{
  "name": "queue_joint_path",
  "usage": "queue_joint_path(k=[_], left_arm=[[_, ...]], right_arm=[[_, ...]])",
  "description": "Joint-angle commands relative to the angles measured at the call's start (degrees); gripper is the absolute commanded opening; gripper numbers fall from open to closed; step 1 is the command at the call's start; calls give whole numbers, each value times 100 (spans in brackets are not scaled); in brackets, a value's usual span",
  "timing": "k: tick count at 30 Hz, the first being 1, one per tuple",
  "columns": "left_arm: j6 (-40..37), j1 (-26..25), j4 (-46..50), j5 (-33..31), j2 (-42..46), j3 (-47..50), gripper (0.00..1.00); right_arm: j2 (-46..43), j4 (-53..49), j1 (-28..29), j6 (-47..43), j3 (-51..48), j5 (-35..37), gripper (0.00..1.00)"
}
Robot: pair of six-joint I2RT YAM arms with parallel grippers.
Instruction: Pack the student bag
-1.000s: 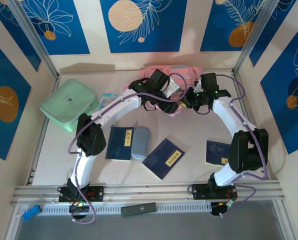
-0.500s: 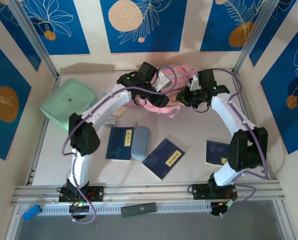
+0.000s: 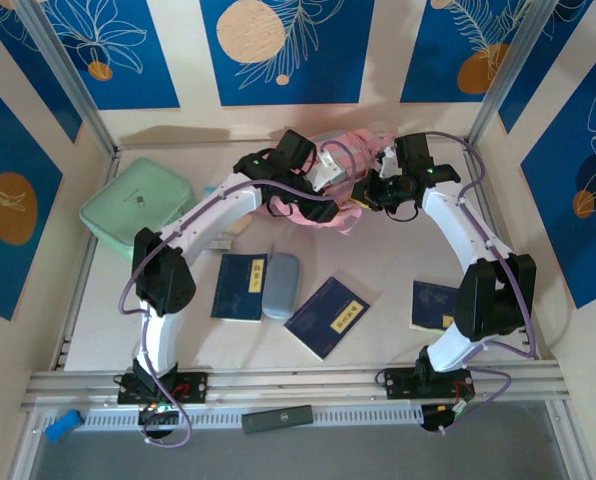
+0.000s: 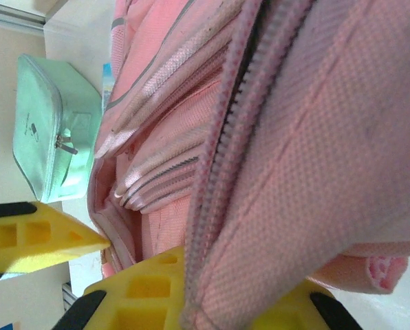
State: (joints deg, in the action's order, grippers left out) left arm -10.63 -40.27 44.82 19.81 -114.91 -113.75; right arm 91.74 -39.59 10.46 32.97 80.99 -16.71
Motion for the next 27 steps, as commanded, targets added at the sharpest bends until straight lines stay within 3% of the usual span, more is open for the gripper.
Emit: queue_joint_path(k=[1,7,14,19,23,27], left_arm=[[-132,-8,-47,-80,-33,-456,55],[352,-42,-537,1048,-49,-185,55],[185,-31,-11,1252,-319,-451,55],[261,-34,72,707,-201,-226,44],[631,-88,62,622,136,42,38],[1062,-233,-208,421,542,587,38]], right_arm=[[-69,277,59,-202,335,-361,3],[-133,457,93,185,163,-271,3],[-111,560,115,289,50,-244,3],[-113,621,106,157,46,-285,3],[-173,626,55,-3,75,-118,3],[-182,602,26,-173,168,-161,3]])
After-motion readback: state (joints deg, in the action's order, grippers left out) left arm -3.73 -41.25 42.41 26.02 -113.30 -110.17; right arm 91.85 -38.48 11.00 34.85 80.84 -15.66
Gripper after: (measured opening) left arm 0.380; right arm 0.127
